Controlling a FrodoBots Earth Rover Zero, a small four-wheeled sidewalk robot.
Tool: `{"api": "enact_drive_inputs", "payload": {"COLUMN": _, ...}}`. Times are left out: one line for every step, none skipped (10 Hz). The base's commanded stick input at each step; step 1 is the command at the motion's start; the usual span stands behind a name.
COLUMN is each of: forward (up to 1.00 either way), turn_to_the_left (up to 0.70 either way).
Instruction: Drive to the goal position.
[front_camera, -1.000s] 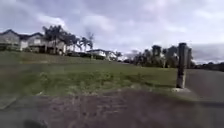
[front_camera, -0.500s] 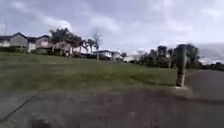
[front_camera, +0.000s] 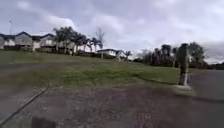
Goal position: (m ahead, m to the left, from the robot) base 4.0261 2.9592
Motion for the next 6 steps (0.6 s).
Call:
{"api": "enact_drive_inputs", "payload": {"forward": 0.70, "turn_to_the_left": 0.35}}
{"api": "enact_drive_inputs", "payload": {"forward": 0.70, "turn_to_the_left": 0.35}}
{"api": "enact_drive_inputs", "payload": {"forward": 0.70, "turn_to_the_left": 0.35}}
{"api": "enact_drive_inputs", "payload": {"forward": 0.70, "turn_to_the_left": 0.35}}
{"api": "enact_drive_inputs", "payload": {"forward": 0.70, "turn_to_the_left": 0.35}}
{"api": "enact_drive_inputs", "payload": {"forward": 0.70, "turn_to_the_left": 0.35}}
